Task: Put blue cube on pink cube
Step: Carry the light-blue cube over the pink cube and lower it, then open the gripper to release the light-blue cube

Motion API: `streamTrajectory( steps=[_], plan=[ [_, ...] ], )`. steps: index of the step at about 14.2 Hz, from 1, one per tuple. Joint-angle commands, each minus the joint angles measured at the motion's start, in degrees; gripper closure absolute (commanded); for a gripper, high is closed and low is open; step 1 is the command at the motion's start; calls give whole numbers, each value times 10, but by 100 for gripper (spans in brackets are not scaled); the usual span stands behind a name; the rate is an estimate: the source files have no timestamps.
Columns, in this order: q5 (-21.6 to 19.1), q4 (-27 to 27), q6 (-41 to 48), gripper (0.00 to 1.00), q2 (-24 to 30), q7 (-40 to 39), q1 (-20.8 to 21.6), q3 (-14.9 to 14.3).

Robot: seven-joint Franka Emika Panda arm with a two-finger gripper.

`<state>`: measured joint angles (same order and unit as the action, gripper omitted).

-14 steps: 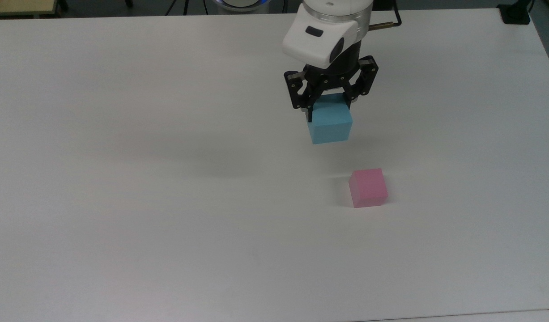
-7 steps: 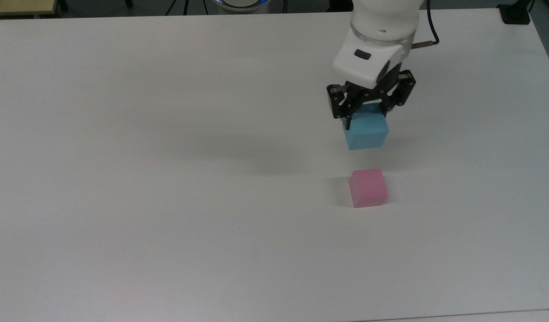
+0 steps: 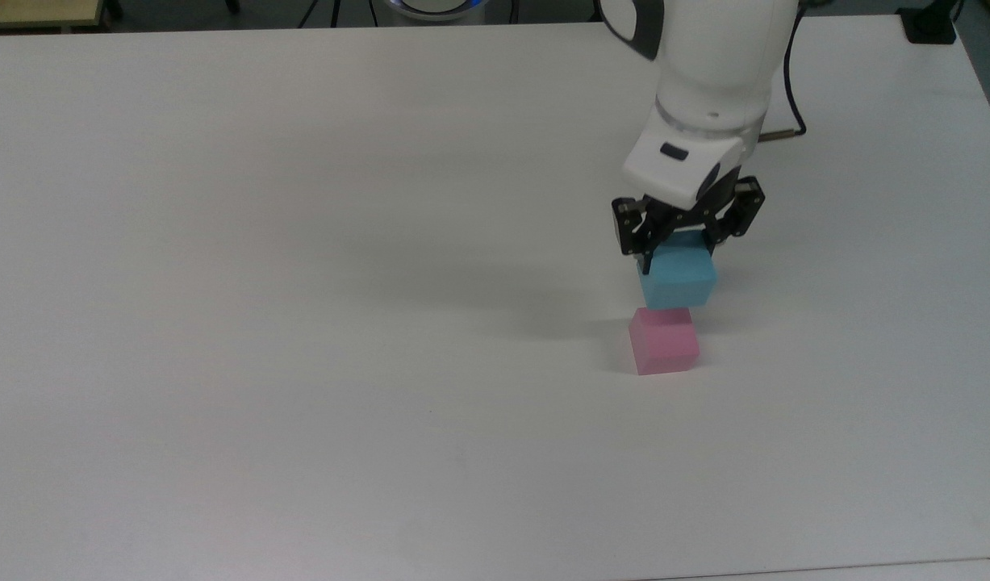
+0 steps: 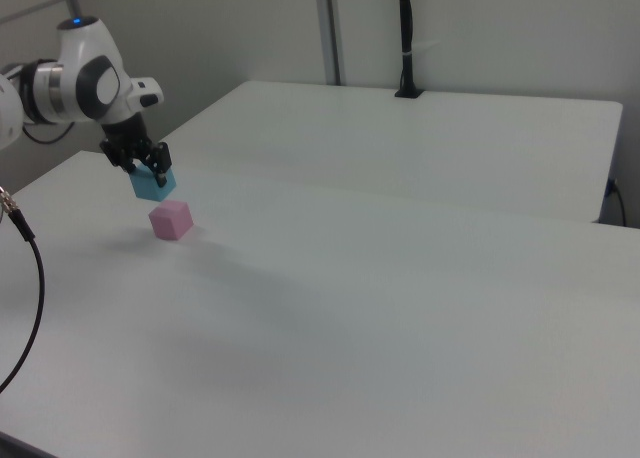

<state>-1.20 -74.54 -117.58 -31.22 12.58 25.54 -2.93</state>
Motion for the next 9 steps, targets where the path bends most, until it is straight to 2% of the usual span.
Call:
streamTrajectory(
  steps=[1,6,9],
  plan=[
    [13,-1,-27,47,-16,13,10,-8],
    [21,8,-65,47,-57,17,24,-19],
    [21,11,-74,47,-61,34,34,-25]
  ],
)
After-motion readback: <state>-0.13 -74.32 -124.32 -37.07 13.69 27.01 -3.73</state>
